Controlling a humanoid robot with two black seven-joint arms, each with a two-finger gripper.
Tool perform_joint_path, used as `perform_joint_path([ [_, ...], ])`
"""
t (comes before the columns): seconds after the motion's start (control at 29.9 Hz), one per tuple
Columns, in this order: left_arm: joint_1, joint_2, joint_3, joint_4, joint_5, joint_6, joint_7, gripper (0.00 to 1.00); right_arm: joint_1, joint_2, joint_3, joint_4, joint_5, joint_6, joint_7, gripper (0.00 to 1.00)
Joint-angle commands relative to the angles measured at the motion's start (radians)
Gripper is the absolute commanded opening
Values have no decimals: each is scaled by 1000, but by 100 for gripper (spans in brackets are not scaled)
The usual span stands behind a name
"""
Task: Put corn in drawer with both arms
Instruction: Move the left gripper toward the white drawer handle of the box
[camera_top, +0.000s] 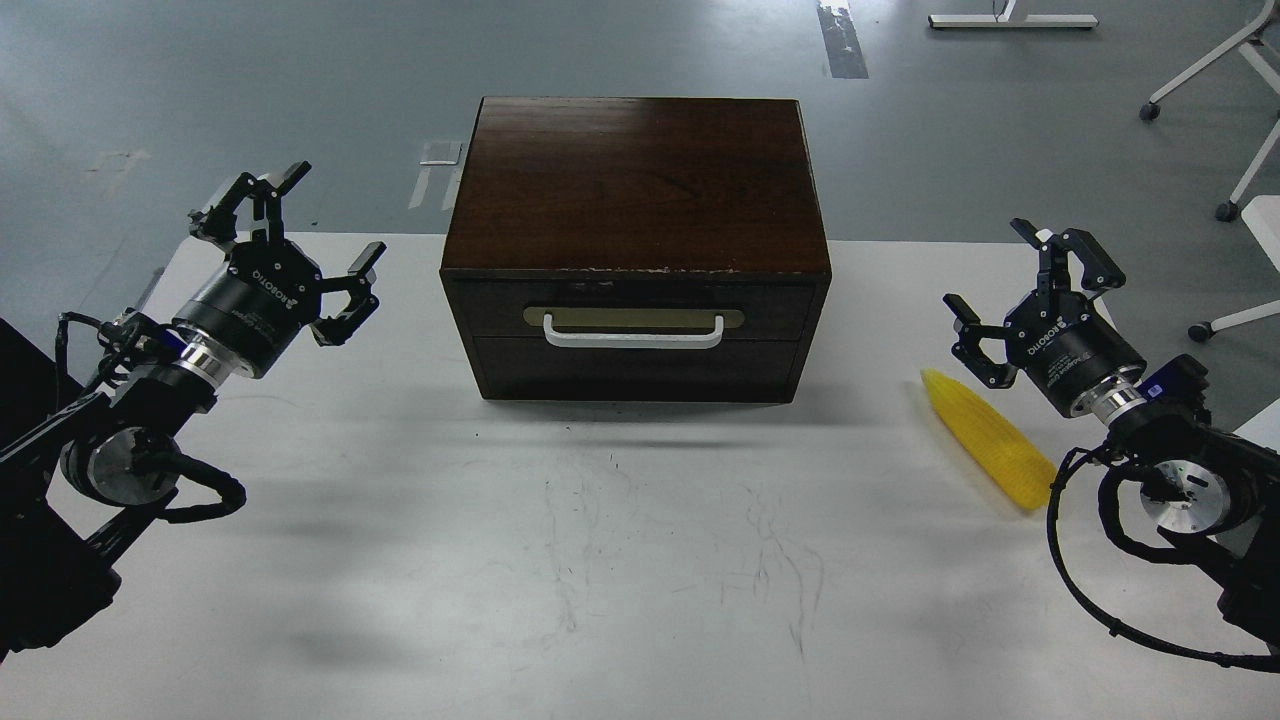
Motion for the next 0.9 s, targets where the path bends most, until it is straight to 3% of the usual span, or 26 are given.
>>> perform_joint_path([
  [0.0,6,-2,-1,0,0,0,-2,98,-2,0,-1,-1,0,-1,0,100],
  [0.3,-1,11,-4,12,-5,-2,-7,98,-5,2,-1,-24,0,-1,0,100],
  [0.5,-23,61,-12,44,0,-67,-7,98,-3,0,1,-27,-1,0,0,100],
  [0.67,-136,92,-7,35,50,-67,-5,98,4,3,2,-35,-1,0,0,100],
  [0.87,-417,126,26,21,239,-67,-2,98,7,26,2,-49,-1,0,0,100],
])
